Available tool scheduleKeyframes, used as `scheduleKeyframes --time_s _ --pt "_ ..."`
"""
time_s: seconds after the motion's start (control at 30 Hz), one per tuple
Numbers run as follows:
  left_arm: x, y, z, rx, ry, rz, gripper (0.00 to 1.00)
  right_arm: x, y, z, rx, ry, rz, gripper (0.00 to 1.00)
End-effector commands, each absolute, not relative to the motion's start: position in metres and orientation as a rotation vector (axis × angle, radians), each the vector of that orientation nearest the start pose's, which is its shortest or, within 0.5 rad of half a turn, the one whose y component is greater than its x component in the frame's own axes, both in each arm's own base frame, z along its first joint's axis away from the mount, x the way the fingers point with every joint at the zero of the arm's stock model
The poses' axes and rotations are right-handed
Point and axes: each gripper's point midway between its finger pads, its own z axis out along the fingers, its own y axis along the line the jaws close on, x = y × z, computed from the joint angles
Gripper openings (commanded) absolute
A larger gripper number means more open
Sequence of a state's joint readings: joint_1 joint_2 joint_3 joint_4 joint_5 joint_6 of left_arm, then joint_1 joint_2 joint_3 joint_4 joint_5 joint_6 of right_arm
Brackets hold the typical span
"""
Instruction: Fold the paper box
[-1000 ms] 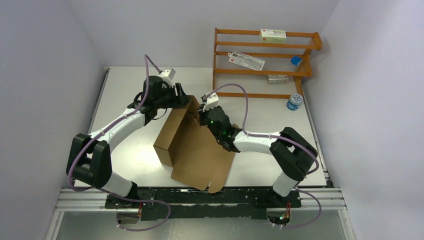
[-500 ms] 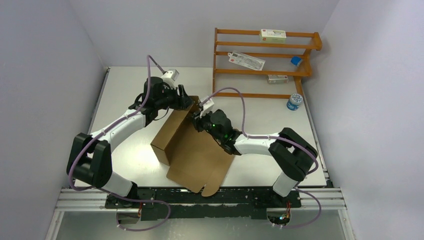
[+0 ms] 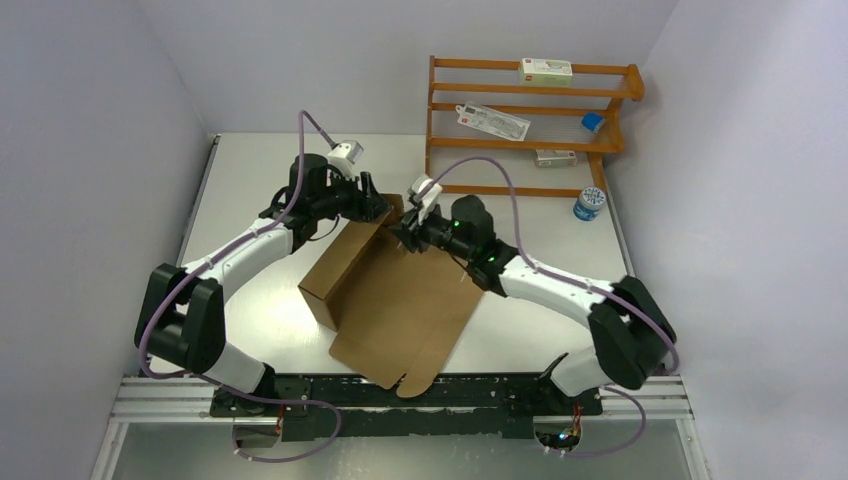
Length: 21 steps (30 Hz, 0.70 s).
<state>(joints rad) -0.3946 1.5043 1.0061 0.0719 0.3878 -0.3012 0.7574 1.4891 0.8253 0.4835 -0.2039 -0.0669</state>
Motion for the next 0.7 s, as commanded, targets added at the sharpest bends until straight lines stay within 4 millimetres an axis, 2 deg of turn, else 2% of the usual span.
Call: scheduleKeyframes --time_s 0.0,0.1,0.2,0.37,0.57,0.67 --pt "0.375 -0.248 0.173 0.406 2.041 -0.844 0.60 0.314 0.320 0.224 -0.945 1.513 0.706 0.42" --pt "0.375 -0.248 0.175 0.409 2.037 -0.846 0.60 0.343 0.288 0.226 -0.900 1.516 0.680 0.43" --pt "0.374 -0.250 0.177 0.415 2.031 -0.853 0.60 0.364 0.278 0.213 -0.963 1.497 0.667 0.44" --pt "0.372 -0.253 0.180 0.431 2.025 -0.869 0.60 0.374 0.295 0.177 -1.208 1.401 0.687 0.56" --pt "0.368 -0.260 0.183 0.448 2.013 -0.909 0.60 0.383 0.312 0.151 -1.369 1.279 0.697 0.61" --pt "0.367 -0.262 0.183 0.453 2.014 -0.912 0.60 0.376 0.320 0.142 -1.428 1.242 0.761 0.62"
